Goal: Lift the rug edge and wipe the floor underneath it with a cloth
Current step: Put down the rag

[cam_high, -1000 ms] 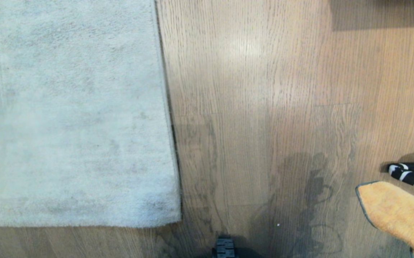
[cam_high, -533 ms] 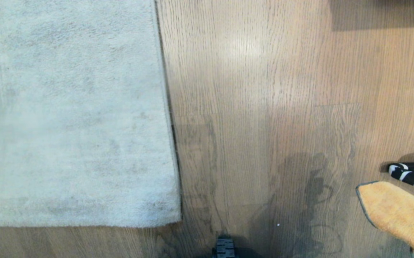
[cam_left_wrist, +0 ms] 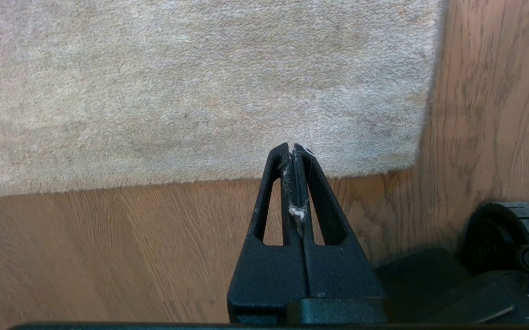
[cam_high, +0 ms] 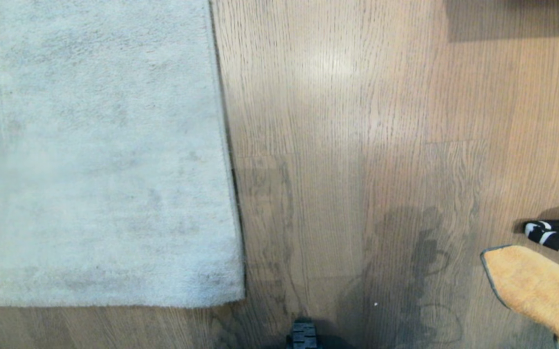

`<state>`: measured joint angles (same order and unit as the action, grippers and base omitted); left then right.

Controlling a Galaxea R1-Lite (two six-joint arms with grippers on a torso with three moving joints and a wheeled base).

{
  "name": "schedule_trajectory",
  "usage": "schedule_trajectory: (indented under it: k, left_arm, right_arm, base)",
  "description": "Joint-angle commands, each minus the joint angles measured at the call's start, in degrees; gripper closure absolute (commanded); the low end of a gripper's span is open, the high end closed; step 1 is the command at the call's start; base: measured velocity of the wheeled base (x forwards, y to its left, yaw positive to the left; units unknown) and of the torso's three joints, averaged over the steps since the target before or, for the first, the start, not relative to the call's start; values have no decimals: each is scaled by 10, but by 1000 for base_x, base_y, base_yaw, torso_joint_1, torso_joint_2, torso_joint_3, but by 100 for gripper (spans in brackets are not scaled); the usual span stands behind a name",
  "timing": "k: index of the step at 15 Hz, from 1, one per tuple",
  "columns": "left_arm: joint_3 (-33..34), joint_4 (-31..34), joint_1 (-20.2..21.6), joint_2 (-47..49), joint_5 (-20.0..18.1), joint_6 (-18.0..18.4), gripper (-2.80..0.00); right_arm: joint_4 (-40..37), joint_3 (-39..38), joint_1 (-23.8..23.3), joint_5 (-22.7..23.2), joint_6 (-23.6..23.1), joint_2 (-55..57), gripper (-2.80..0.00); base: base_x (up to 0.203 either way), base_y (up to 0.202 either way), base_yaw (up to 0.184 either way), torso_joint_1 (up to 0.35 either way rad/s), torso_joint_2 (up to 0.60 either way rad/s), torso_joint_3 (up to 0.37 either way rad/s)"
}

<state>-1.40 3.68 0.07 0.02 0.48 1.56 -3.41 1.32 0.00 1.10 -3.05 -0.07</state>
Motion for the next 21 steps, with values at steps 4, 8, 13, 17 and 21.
schedule_trajectory:
  k: [4, 8, 13, 17, 21]
  left_arm:
    - [-1, 2, 0, 0, 0, -3, 0]
    - [0, 1, 0, 0, 0, -4, 0]
    - [0, 1, 0, 0, 0, -4, 0]
    - [-1, 2, 0, 0, 0, -4, 0]
    - [-1, 2, 0, 0, 0, -4, 0]
  right_arm:
    - [0, 0, 0, 0, 0, 1, 0]
    - [0, 0, 0, 0, 0, 1, 0]
    - [0, 0, 0, 0, 0, 1, 0]
    - [0, 0, 0, 0, 0, 1, 0]
    - [0, 0, 1, 0, 0, 1, 0]
  base:
    - [0, 0, 0, 0, 0, 0]
    - [0, 0, 0, 0, 0, 0]
    - [0, 0, 0, 0, 0, 0]
    - [0, 0, 0, 0, 0, 0]
    - [0, 0, 0, 0, 0, 0]
